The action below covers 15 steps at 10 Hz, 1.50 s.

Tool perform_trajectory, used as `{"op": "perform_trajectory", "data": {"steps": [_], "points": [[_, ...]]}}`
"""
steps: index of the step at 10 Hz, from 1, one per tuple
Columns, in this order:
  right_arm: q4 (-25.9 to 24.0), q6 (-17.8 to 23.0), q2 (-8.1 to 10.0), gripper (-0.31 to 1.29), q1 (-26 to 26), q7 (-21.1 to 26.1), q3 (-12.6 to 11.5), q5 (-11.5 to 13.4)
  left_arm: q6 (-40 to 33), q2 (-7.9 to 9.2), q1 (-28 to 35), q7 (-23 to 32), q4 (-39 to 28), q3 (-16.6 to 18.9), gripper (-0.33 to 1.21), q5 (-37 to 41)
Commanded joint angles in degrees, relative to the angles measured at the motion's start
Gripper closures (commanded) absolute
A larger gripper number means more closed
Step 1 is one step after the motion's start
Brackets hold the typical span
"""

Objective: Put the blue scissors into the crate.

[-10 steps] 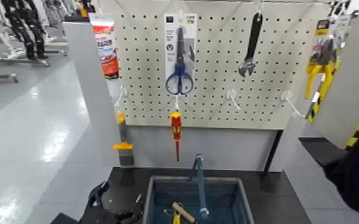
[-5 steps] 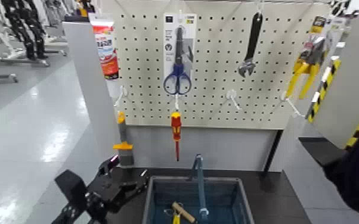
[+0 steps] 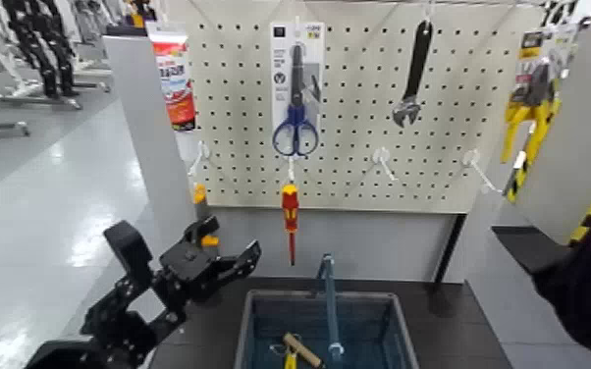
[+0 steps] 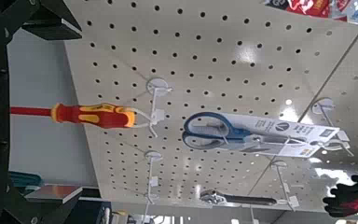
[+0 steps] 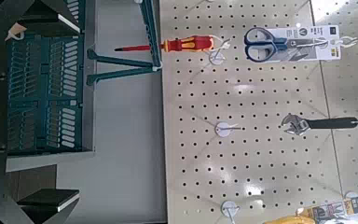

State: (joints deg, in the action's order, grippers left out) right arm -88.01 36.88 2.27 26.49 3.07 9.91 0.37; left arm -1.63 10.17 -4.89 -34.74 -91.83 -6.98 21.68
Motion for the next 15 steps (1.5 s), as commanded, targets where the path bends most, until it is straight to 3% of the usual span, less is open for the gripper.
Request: {"op": "perform_trajectory", "data": {"steps": [1,8,15], "points": [[-0.1,0.0,0.10,0.09,-0.2,0.0,0.2,0.0,0.5,0.73,-3.8,-0.9,0.4,-1.6,0.13,1.6],[0.0,-0.1,0.37,0.08,-0.6,-0.1,0.5,0.0,-0.4,1.17,-15.9,-3.9,6.1,-5.2,0.13,2.0],[0.0,-0.1,0.45,0.09,-1.0,-0.4,0.7,0.0,-3.7,0.55,-31.1,-9.0,16.8,-9.7,0.14,2.0]]}}
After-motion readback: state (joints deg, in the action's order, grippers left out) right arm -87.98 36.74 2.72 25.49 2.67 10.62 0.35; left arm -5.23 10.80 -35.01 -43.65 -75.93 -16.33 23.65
